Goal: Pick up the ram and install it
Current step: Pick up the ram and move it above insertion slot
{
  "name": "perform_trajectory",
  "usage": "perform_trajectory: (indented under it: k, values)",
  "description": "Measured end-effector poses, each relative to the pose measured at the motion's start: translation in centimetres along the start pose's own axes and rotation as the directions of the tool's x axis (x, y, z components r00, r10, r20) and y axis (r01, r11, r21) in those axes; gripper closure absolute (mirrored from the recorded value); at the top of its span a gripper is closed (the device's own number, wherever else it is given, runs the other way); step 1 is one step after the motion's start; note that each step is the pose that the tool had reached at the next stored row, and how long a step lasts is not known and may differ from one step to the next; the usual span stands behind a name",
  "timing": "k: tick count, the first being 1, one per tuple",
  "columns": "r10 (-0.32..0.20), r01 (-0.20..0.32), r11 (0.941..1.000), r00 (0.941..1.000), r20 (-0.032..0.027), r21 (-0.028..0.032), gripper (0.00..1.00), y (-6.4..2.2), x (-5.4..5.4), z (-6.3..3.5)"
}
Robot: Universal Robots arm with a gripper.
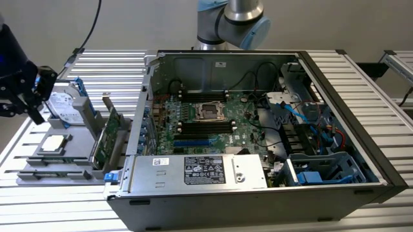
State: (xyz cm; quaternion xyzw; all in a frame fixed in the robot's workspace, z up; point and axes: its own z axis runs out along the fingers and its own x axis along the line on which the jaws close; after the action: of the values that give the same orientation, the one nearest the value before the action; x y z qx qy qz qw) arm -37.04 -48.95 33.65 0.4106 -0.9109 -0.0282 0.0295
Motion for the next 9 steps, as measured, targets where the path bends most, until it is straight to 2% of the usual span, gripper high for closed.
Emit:
perform_trajectory:
  k: [5,9]
  values:
    - [-0.090,0.090,0.9960,0.9959,-0.0069,0.0025,0.89,-0.01,0.00,0.27]
    - [-0.162,0.162,0.9868,0.9867,-0.0126,0.0040,0.89,-0.02,-0.01,0.51]
